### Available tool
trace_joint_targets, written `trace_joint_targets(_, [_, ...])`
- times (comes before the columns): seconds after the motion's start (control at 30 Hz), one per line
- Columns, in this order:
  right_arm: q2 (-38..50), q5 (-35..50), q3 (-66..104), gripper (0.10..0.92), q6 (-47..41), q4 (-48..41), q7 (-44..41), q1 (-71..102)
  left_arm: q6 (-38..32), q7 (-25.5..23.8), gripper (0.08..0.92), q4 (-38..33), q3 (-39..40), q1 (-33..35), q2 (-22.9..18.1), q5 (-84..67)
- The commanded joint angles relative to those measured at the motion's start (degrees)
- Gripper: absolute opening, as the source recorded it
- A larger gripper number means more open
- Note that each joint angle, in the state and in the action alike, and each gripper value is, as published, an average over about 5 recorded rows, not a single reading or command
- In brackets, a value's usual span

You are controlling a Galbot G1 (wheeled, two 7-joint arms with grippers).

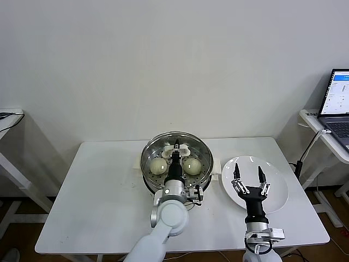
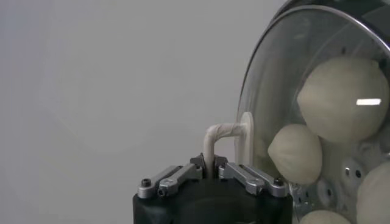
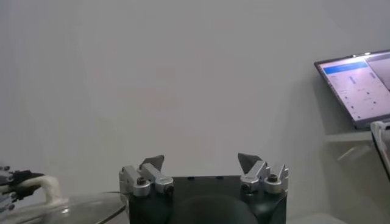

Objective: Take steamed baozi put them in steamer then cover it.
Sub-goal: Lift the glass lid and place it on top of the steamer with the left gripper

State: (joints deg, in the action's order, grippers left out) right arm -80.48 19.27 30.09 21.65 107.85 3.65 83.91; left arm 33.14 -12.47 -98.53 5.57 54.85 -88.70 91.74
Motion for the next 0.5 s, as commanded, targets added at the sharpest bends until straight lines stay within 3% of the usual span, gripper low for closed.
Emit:
trace_joint_targets(0.03, [-0.08, -0.16, -0.30, 0.823, -0.02, -0.07, -0.01, -0.08, 0.17, -0.17, 0.189, -0.84, 0.39, 0.49, -0.19, -0.04])
trace_joint_targets(0.5, [-0.07, -0.62, -0.64, 0.823, 0.02, -0.19, -0.14, 0.01, -0.09, -0.02, 0.189, -0.75, 0.65, 1.05, -0.65, 0.09])
